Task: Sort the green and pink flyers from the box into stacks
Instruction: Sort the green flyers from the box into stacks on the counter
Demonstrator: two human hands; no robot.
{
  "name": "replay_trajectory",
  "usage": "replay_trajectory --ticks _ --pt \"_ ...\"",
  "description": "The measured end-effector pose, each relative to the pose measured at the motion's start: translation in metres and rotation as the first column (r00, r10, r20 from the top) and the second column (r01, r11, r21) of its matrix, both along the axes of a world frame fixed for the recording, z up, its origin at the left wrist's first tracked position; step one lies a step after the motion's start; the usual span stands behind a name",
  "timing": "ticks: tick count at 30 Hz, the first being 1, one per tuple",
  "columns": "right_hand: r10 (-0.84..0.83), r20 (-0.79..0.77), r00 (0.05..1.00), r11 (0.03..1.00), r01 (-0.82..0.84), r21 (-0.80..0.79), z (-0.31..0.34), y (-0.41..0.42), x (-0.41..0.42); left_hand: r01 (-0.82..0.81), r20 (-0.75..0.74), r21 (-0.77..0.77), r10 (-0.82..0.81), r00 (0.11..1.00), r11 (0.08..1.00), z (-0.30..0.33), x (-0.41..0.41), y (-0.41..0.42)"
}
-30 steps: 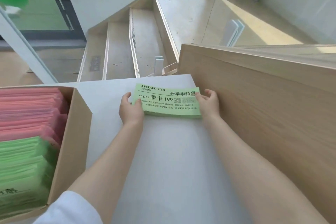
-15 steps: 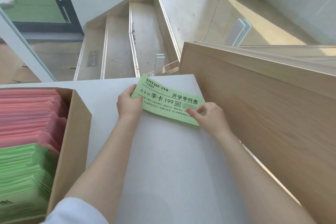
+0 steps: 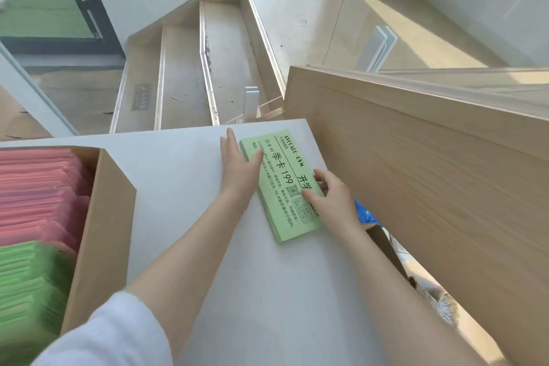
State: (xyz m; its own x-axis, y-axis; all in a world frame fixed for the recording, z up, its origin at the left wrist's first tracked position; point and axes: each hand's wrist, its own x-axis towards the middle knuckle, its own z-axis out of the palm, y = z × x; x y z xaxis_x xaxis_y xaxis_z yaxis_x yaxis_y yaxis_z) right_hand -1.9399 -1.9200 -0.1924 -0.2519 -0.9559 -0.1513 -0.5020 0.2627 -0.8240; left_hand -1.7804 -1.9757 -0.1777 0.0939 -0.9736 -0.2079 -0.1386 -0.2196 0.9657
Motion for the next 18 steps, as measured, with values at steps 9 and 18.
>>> replay_trajectory --ticks 9,18 --pt "-0.065 0.166 0.984 0.997 0.072 -0.036 -0.008 0.006 -0.002 0.148 -0.405 0.165 -0.070 0.911 0.975 -0.022 -0.024 0.075" --pt "-0.114 0.131 0.985 0.991 0.122 -0.050 -0.003 -0.021 -0.003 0.138 -0.440 0.239 -0.020 0.898 0.961 -0.007 -0.033 0.036"
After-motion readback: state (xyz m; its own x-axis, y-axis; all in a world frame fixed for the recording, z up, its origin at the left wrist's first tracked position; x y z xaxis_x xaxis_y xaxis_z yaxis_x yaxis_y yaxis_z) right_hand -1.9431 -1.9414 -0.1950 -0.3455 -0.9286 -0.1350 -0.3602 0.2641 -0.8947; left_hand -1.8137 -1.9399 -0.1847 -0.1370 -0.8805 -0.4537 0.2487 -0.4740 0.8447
